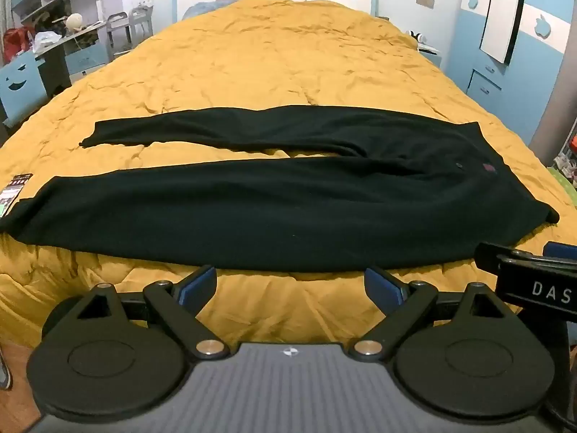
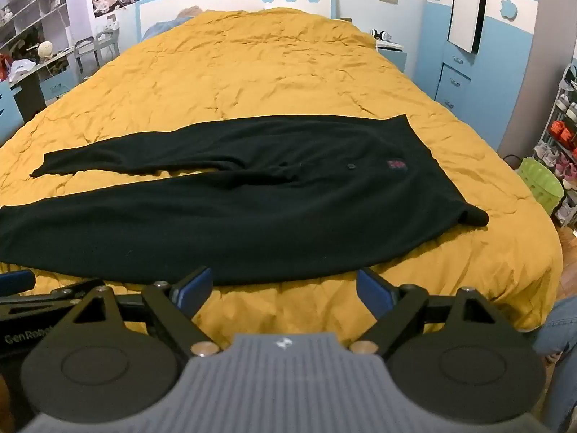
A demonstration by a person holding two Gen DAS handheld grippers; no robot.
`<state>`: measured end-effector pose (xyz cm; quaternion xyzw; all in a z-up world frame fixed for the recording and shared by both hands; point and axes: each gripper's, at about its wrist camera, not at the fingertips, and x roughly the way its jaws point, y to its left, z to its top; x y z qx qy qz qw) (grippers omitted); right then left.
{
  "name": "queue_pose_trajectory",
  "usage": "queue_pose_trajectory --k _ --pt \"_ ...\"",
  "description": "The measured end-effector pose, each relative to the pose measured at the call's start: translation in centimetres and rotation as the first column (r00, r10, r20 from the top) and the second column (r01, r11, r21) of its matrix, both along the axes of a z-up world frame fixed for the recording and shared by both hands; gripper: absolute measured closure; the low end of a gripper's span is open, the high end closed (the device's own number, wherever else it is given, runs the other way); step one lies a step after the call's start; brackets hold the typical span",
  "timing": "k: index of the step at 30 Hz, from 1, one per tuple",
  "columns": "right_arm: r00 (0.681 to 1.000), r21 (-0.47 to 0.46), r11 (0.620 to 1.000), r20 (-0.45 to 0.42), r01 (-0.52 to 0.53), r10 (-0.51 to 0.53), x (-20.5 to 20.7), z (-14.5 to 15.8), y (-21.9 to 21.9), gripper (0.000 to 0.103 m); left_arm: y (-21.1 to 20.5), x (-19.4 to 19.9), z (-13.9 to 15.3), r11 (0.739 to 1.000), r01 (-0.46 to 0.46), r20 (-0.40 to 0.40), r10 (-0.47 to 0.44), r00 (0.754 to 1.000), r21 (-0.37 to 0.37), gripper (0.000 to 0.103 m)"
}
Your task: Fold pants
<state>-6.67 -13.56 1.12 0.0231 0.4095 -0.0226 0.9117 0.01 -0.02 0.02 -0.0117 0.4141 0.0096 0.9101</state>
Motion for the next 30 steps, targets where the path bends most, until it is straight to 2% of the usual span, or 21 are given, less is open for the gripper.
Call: queue_pose_trajectory --k 6,9,30 --pt "1.000 -0.001 1.000 0.005 0.002 -0.002 -0.1 0.1 0.0 0.020 -1.0 -0.2 0.4 1.000 0.001 0.010 -0.001 1.000 0.020 0.000" --pt "1.000 0.002 1.000 0.006 0.002 -0.002 -0.2 0.1 0.1 0.020 -0.2 -0.5 0.3 1.000 0.009 0.021 -0.009 1.000 -0.006 0.000" --pt "1.000 0.013 1.000 0.004 0.003 -0.003 -0.2 0.2 -0.1 0.020 -0.3 -0.1 0.2 1.000 0.004 0.000 -0.004 1.000 -0.015 0.000"
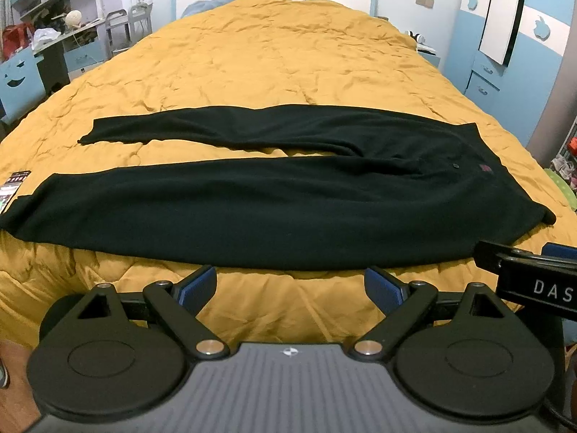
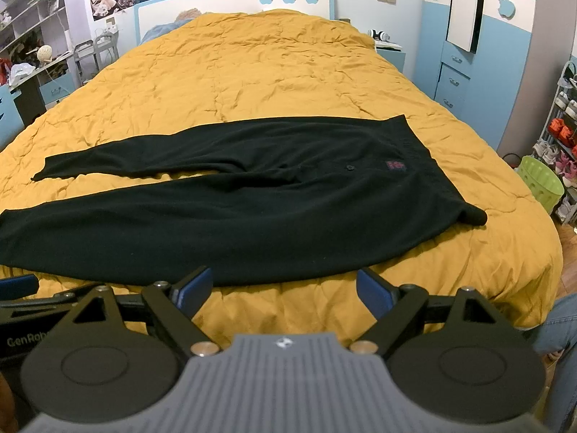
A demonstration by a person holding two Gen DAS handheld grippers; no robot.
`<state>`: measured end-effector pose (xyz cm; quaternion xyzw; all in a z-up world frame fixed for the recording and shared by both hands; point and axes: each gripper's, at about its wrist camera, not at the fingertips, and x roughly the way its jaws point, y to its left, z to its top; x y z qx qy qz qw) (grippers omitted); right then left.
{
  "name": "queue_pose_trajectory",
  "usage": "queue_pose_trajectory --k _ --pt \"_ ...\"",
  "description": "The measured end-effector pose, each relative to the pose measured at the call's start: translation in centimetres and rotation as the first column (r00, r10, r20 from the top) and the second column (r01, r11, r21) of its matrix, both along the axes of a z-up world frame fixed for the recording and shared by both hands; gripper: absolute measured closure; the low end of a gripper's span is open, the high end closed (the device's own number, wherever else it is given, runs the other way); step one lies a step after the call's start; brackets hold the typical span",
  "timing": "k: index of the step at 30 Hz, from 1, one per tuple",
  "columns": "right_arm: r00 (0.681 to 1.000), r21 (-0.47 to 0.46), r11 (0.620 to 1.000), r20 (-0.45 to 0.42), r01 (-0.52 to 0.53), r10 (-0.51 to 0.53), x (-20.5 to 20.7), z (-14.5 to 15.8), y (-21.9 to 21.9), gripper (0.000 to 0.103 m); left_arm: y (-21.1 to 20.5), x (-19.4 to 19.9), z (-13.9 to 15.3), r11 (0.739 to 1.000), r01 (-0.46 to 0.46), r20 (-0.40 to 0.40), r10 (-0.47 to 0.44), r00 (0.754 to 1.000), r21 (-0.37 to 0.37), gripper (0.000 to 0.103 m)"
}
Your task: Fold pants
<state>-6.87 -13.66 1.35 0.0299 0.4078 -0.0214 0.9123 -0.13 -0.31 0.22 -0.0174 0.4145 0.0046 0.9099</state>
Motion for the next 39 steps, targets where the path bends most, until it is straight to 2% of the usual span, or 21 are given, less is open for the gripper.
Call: queue_pose_trajectory --k 39 --pt "1.000 0.005 1.000 0.000 0.008 -0.008 0.01 0.10 -0.09 0.020 0.37 0.08 -0.20 1.000 -0.003 -0.001 0.003 1.000 0.002 0.000"
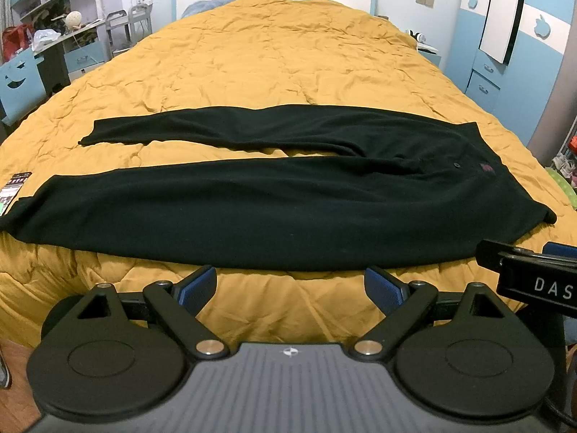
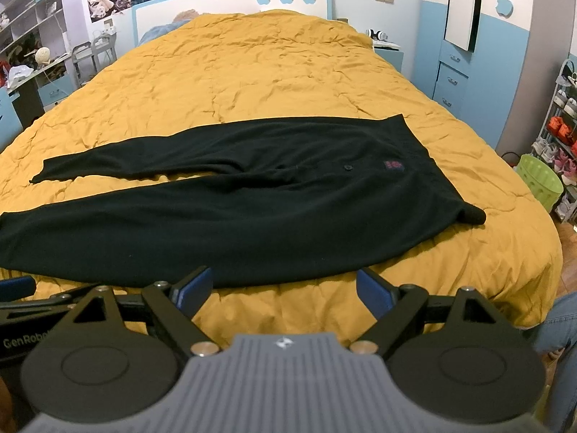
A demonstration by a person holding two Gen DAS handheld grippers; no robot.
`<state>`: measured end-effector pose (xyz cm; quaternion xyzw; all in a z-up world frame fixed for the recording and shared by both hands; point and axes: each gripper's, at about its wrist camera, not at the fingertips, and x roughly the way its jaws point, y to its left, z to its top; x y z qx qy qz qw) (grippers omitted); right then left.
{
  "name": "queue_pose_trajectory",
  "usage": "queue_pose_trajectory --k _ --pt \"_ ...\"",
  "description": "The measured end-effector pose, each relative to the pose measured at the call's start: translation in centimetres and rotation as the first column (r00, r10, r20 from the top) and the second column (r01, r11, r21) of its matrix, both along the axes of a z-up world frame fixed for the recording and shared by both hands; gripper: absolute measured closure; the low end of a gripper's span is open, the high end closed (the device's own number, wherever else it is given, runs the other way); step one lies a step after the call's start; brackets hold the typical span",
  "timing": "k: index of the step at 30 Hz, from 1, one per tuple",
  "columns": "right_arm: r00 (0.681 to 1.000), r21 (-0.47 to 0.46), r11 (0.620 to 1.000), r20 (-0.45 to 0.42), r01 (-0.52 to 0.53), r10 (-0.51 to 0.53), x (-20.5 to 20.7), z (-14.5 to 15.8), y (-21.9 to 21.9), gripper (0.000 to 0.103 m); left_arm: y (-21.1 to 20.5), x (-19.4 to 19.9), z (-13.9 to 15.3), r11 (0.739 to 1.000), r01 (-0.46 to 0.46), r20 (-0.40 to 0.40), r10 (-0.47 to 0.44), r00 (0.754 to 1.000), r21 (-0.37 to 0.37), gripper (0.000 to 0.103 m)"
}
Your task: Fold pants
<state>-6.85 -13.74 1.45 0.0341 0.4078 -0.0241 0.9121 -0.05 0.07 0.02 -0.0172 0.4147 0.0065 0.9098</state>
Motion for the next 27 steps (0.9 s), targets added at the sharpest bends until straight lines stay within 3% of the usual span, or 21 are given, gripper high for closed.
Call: queue_pose_trajectory --k 17,20,21,23,25,27 --pt "1.000 0.005 1.000 -0.005 0.005 -0.005 0.1 -0.2 -0.2 0.020 -0.1 0.0 -0.1 1.000 0.001 -0.001 -0.001 1.000 -0.002 0.000" --pt "0.998 0.036 0.999 0.056 0.005 -0.007 0.2 -0.1 -1.0 0.020 0.7 0.4 0.1 0.999 0.044 0.022 -0.044 0.999 0.001 0.000" --pt "0.987 0.069 0.998 0.160 0.009 -0.020 0.1 -0.2 -2.2 0.020 1.7 0.5 0.3 0.999 0.033 0.042 -0.033 0.999 -0.007 0.000" --pt "0.971 0.051 0.999 0.237 0.017 -0.028 0.4 -0.7 -3.5 0.020 4.0 0.9 0.5 0.999 -0.018 0.061 0.020 0.998 -0.037 0.000" --pt "0.973 -0.008 0.999 0.230 0.035 -0.032 1.6 -2.0 -5.2 0.020 6.6 1.3 0.3 0.994 -0.075 0.056 0.079 0.995 -0.075 0.000" --pt "0.980 0.041 0.996 0.184 0.073 -0.080 2.5 -3.2 -7.8 0.020 9.3 1.6 -0.3 0.986 -0.143 0.041 0.148 0.988 -0.090 0.000"
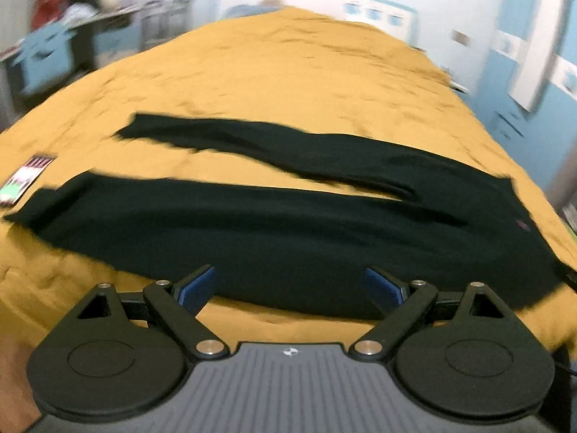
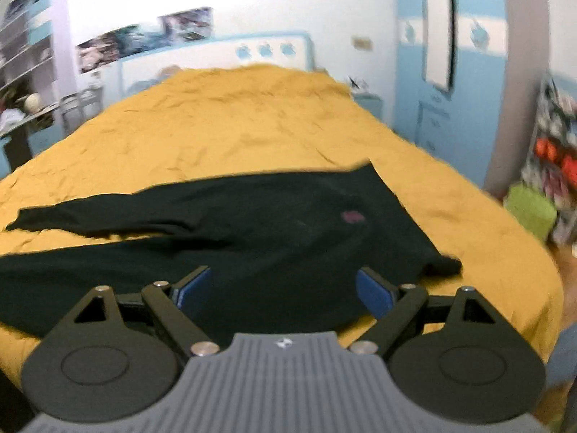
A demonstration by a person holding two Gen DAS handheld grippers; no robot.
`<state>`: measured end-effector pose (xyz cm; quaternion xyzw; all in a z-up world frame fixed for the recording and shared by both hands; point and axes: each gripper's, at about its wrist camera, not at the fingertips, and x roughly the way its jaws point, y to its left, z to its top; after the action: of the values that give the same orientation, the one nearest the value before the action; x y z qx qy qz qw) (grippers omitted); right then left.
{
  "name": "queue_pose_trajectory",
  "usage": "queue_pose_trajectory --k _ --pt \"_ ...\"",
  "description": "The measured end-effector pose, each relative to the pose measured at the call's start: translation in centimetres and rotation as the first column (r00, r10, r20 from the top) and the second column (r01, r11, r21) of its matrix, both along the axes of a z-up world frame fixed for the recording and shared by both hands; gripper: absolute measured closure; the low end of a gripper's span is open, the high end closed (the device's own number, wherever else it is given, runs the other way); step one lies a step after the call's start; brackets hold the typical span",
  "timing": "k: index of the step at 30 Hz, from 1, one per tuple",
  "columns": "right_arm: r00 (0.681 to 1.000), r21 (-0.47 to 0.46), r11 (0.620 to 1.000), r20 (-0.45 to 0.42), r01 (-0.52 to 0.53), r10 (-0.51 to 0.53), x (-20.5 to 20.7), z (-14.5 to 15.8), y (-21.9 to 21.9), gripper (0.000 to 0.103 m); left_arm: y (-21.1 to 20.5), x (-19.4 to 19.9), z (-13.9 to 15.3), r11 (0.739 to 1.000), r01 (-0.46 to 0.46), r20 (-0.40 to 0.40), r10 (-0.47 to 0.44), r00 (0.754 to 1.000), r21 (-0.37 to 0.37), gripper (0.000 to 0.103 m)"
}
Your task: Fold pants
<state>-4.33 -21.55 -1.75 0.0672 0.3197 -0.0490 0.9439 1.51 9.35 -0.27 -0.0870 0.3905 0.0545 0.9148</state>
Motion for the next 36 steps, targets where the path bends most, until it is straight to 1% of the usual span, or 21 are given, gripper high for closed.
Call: queue_pose_trajectory --k 3,5,8,10,12,15,16,18,20,21,22,24,27,28,29,30,32,33,34,35,36 --pt "0.997 0.143 0.988 -0.066 0.052 -0.043 0.9 -1.3 -3.8 0.020 4.1 0.0 -1.1 0.994 -0.108 -0.029 0.108 0.994 -0.010 0.000" --pt "0.994 0.197 0.977 -0.095 0.079 -0.062 1.5 -2.0 -5.7 0.020 6.9 -0.2 -1.4 0.986 -0.166 -0.032 0.165 0.986 -0.027 0.000" --pt "0.990 0.244 0.963 -0.109 0.113 -0.089 2.0 -3.0 -7.9 0.021 11.8 -0.7 -1.4 0.958 -0.272 -0.021 0.271 0.962 -0.091 0.000" --pt "0.985 0.275 0.951 -0.126 0.145 -0.114 2.4 -3.7 -9.4 0.021 15.3 -1.2 -1.8 0.934 -0.321 -0.004 0.324 0.946 -0.160 0.000" --pt "0.978 0.332 0.925 -0.157 0.184 -0.138 2.7 -4.6 -11.0 0.024 18.8 -1.7 -2.3 0.899 -0.376 0.011 0.388 0.921 -0.223 0.000" --pt "0.969 0.423 0.877 -0.180 0.229 -0.166 2.9 -5.4 -13.0 0.029 23.2 -2.3 -3.2 0.826 -0.467 -0.005 0.491 0.871 -0.314 0.000" --pt "0.968 0.440 0.866 -0.178 0.239 -0.177 2.8 -5.4 -13.4 0.029 24.4 -2.5 -3.5 0.809 -0.479 -0.006 0.508 0.861 -0.342 0.000" --pt "0.965 0.464 0.848 -0.173 0.256 -0.196 2.9 -5.3 -13.8 0.030 25.8 -2.8 -4.0 0.782 -0.484 -0.005 0.524 0.852 -0.393 0.000" --pt "0.961 0.480 0.834 -0.172 0.273 -0.215 3.3 -5.3 -14.1 0.034 26.9 -2.6 -4.5 0.756 -0.485 -0.004 0.539 0.843 -0.439 0.000" --pt "0.957 0.497 0.819 -0.178 0.287 -0.227 3.7 -5.5 -14.3 0.036 27.5 -2.4 -4.7 0.743 -0.487 -0.003 0.547 0.837 -0.459 0.000" --pt "0.954 0.511 0.806 -0.187 0.297 -0.234 3.7 -5.6 -14.5 0.036 27.8 -2.0 -4.9 0.734 -0.486 -0.003 0.550 0.835 -0.474 0.000" --pt "0.947 0.550 0.771 -0.210 0.320 -0.243 4.4 -5.9 -14.6 0.036 28.7 -1.1 -5.2 0.726 -0.482 -0.007 0.550 0.835 -0.490 0.000" --pt "0.940 0.568 0.749 -0.226 0.342 -0.257 5.2 -6.0 -14.6 0.041 30.0 0.4 -6.0 0.713 -0.514 -0.025 0.573 0.819 -0.477 0.000" --pt "0.938 0.571 0.744 -0.230 0.347 -0.260 5.4 -6.0 -14.5 0.045 30.3 0.7 -6.2 0.706 -0.523 -0.033 0.580 0.814 -0.478 0.008" --pt "0.933 0.576 0.735 -0.238 0.359 -0.269 5.7 -6.1 -14.6 0.051 30.5 0.9 -6.3 0.698 -0.534 -0.041 0.589 0.807 -0.477 0.021" --pt "0.928 0.580 0.725 -0.247 0.373 -0.280 5.8 -6.2 -14.6 0.053 30.7 1.1 -6.4 0.692 -0.554 -0.056 0.601 0.797 -0.462 0.026" --pt "0.914 0.602 0.688 -0.270 0.405 -0.302 6.0 -6.6 -14.8 0.055 30.8 1.4 -6.3 0.696 -0.583 -0.088 0.608 0.789 -0.420 0.048" --pt "0.908 0.619 0.665 -0.280 0.418 -0.311 6.1 -6.8 -15.0 0.055 30.9 1.5 -6.3 0.695 -0.591 -0.098 0.611 0.786 -0.410 0.051" --pt "0.905 0.631 0.649 -0.284 0.425 -0.317 6.1 -7.0 -15.1 0.056 31.0 1.4 -6.2 0.692 -0.594 -0.099 0.614 0.783 -0.410 0.061" --pt "0.902 0.636 0.640 -0.288 0.431 -0.321 6.2 -7.2 -15.2 0.057 31.1 1.2 -6.0 0.688 -0.596 -0.097 0.618 0.780 -0.413 0.079" --pt "0.897 0.634 0.636 -0.296 0.441 -0.327 6.3 -7.3 -15.2 0.062 31.2 1.1 -5.9 0.683 -0.600 -0.096 0.623 0.776 -0.416 0.087"
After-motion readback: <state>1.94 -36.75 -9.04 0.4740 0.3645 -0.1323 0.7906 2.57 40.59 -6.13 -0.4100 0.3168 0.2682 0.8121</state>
